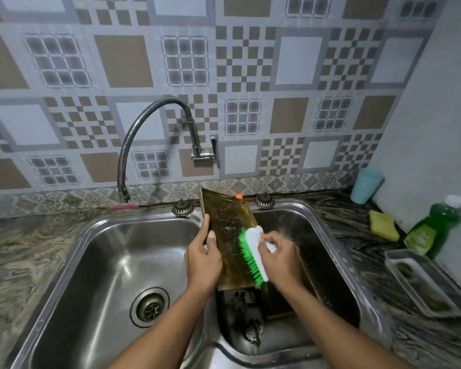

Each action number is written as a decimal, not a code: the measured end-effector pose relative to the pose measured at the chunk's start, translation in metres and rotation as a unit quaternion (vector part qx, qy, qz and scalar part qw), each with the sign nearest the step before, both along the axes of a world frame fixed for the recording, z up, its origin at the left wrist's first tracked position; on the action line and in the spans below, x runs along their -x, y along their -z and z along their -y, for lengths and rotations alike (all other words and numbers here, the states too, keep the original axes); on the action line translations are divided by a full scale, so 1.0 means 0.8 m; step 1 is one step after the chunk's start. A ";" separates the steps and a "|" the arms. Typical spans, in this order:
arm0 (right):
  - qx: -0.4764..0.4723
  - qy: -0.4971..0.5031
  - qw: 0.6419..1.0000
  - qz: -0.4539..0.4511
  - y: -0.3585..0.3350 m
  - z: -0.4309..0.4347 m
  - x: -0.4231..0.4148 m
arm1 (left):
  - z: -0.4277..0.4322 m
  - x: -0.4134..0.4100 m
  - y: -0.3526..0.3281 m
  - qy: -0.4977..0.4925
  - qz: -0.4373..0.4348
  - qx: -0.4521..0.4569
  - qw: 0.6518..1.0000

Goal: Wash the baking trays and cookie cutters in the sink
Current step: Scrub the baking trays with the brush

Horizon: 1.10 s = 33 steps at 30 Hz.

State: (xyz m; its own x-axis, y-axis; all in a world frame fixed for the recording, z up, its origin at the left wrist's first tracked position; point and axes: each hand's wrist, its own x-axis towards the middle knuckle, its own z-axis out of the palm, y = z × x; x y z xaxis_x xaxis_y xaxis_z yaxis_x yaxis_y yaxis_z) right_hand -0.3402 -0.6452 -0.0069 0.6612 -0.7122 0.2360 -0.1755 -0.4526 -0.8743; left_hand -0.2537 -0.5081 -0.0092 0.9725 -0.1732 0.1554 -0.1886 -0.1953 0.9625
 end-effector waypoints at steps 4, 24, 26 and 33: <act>0.031 -0.057 0.997 0.034 -0.013 -0.028 0.002 | 0.007 -0.004 -0.003 -0.003 -0.010 0.001 1.000; -0.319 -0.022 0.941 -0.109 0.000 0.116 0.056 | 0.049 0.016 0.027 0.076 -0.140 0.049 0.986; -0.292 -0.029 0.952 -0.092 -0.001 0.120 0.065 | 0.059 0.026 0.039 0.099 -0.157 0.016 0.983; -0.066 -0.061 0.986 -0.142 -0.009 0.146 0.077 | 0.109 0.052 0.032 0.156 -0.222 -0.035 0.962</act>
